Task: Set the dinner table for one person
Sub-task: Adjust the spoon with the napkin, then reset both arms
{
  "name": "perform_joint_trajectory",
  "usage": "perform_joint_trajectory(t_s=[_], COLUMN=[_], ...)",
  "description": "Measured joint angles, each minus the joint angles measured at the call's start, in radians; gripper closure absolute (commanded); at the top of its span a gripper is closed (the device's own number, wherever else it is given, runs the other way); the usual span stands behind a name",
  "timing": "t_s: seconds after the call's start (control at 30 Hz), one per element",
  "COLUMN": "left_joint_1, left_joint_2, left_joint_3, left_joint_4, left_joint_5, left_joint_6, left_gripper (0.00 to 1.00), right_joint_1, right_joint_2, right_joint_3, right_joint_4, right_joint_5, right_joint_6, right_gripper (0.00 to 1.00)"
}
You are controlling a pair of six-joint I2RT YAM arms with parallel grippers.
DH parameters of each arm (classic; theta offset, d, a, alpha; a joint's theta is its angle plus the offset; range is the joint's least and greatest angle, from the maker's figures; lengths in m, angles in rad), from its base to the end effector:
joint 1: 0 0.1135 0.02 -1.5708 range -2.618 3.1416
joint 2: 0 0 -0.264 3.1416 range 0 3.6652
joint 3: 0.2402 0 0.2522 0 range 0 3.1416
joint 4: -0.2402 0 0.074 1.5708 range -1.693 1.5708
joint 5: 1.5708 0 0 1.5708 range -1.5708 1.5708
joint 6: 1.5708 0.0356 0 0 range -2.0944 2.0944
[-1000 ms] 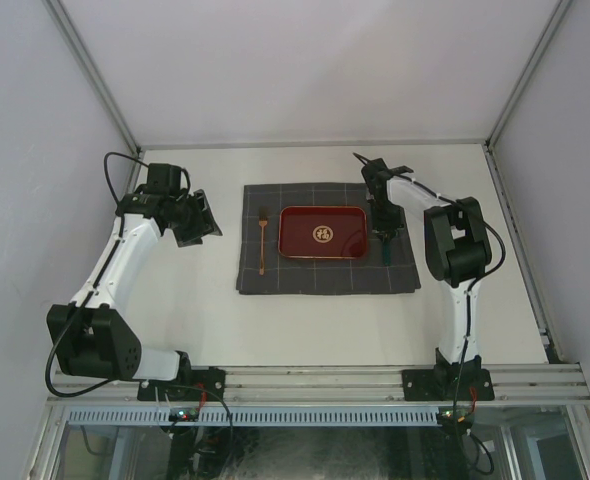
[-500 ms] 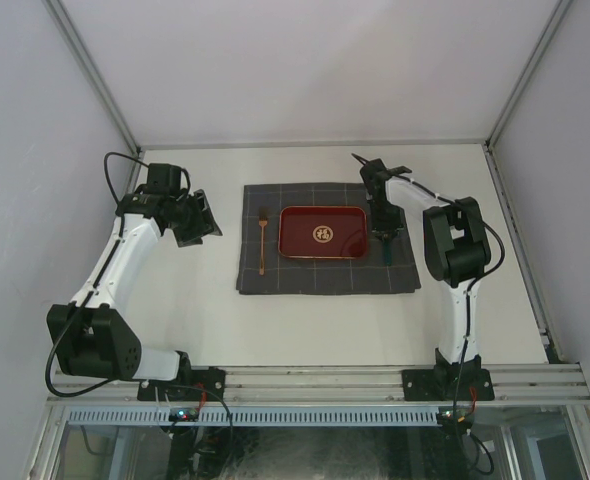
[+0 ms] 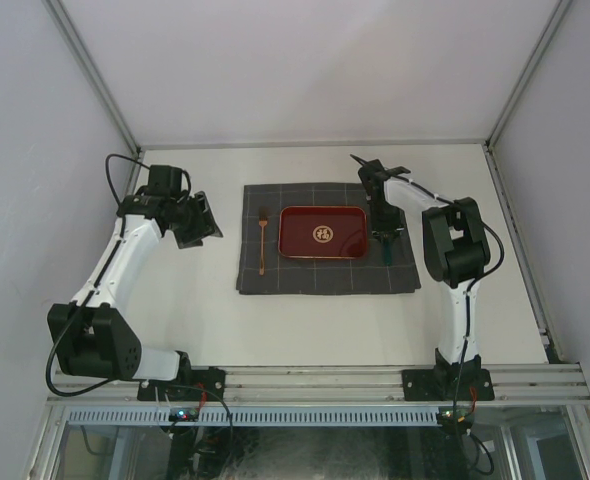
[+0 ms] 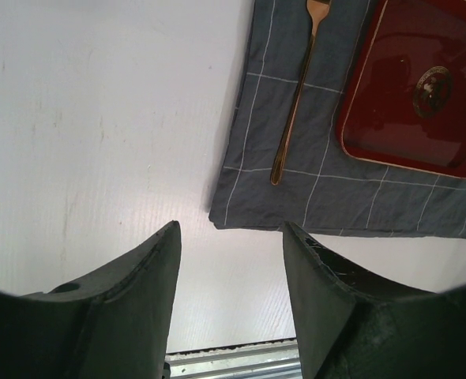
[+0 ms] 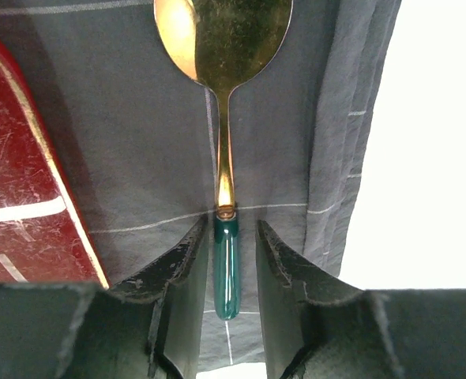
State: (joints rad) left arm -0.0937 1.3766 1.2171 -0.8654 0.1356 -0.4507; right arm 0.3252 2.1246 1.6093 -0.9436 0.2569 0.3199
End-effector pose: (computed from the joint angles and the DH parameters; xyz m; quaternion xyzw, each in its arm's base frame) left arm 0.2755 -0.0307 0.2995 -0.1526 0.9487 -0.1351 0.2415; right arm 0.3949 0.1236 0.1618 0.0045 0.9902 -0.1037 0.0931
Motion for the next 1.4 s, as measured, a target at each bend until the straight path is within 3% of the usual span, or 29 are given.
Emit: perform_joint_trajectory(t_s=[0.23,0.6,0.9,1.4], left_joint_1=[0.0,0.0,0.0,0.0], left_joint_2=[-0.011,-0.091,-0.155,-0.172], left_joint_3=[-0.001,-0.026,-0.042,-0.042], left_joint_4=[0.004,0.012,0.041,0.072], left_joint_5=[0.002,0.004,0.008,-0.002], left_joint_6=[0.0,0.002,0.001,0.025], left_gripper=[0.41,0.4,0.37,0.37], right_joint_1=[0.029,0.063,0.063,0.089], right_joint_2=[-0.05,-0.343,-0.593,-0.797], right_joint_3=[0.0,-0.007,-0.154,-0.281], right_joint_4=[-0.011,-0.016,0.017,0.057], right_joint_5=[-0.002,0.024,0.037,0.114], right_joint_6=[0.019,0.066,0.092,0.115], right_gripper=[0.68,0.64,0.63,0.54])
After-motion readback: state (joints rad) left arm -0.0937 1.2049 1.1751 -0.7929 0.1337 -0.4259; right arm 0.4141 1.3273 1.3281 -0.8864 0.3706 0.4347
